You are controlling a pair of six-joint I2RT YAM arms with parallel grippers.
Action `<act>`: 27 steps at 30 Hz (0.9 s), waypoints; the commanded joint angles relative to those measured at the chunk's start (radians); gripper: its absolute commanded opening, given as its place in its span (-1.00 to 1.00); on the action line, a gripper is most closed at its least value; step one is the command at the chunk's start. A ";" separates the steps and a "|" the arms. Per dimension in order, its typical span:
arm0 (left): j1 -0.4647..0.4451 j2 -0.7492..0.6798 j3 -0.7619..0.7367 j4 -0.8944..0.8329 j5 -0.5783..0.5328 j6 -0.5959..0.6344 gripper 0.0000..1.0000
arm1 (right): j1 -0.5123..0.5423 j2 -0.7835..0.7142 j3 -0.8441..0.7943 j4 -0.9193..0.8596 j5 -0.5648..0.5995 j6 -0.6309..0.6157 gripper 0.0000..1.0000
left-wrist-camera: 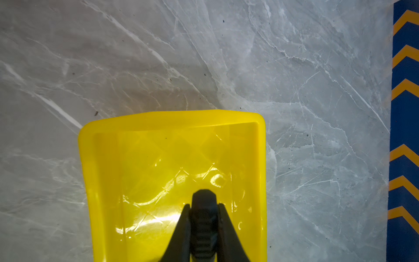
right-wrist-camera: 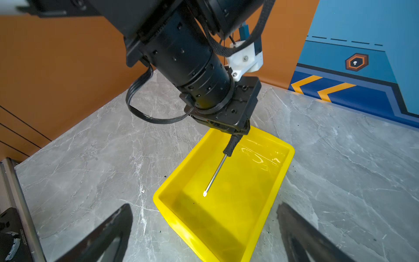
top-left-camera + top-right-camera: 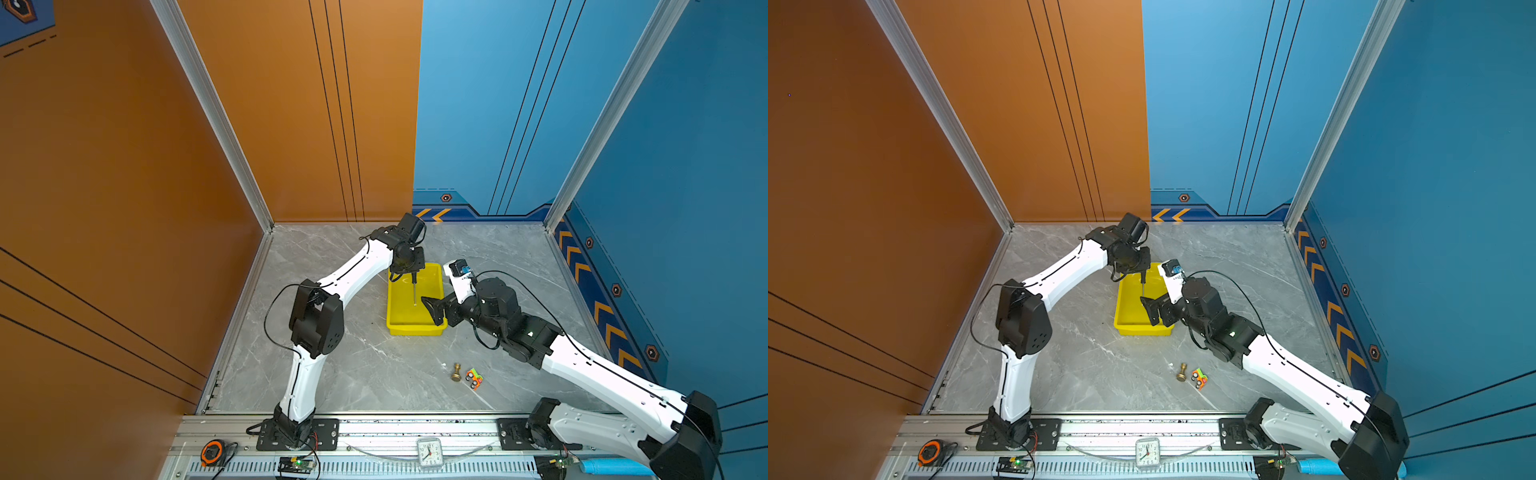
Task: Put the screwdriver in the bin
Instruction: 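Lift the screwdriver and carry it over the yellow bin with the left gripper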
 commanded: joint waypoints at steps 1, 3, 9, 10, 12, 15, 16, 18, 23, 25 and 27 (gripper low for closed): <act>-0.003 0.039 0.046 -0.017 0.011 -0.038 -1.00 | -0.005 -0.037 -0.029 -0.011 0.020 0.026 1.00; -0.007 0.055 0.047 -0.019 0.007 -0.045 -1.00 | -0.006 -0.056 -0.044 -0.020 0.024 0.027 1.00; -0.019 0.073 0.024 -0.017 -0.031 -0.056 -1.00 | -0.010 -0.103 -0.079 -0.037 0.044 0.038 1.00; -0.021 0.077 0.023 -0.017 -0.033 -0.057 -1.00 | -0.010 -0.107 -0.082 -0.036 0.044 0.038 1.00; -0.027 0.086 0.019 -0.017 -0.042 -0.060 -1.00 | -0.010 -0.111 -0.085 -0.041 0.045 0.037 1.00; -0.033 0.101 0.012 -0.017 -0.057 -0.069 -1.00 | -0.013 -0.118 -0.087 -0.042 0.043 0.038 1.00; -0.035 0.105 0.012 -0.017 -0.061 -0.071 -1.00 | -0.012 -0.120 -0.087 -0.044 0.042 0.038 1.00; -0.038 0.114 0.010 -0.017 -0.071 -0.071 -1.00 | -0.012 -0.123 -0.089 -0.045 0.039 0.037 1.00; -0.042 0.127 0.005 -0.016 -0.091 -0.067 -1.00 | -0.013 -0.124 -0.091 -0.046 0.032 0.035 1.00; -0.044 0.133 0.002 -0.017 -0.098 -0.066 -1.00 | -0.013 -0.124 -0.094 -0.046 0.030 0.036 1.00; -0.043 0.143 -0.001 -0.017 -0.102 -0.066 -1.00 | -0.014 -0.125 -0.096 -0.044 0.028 0.036 1.00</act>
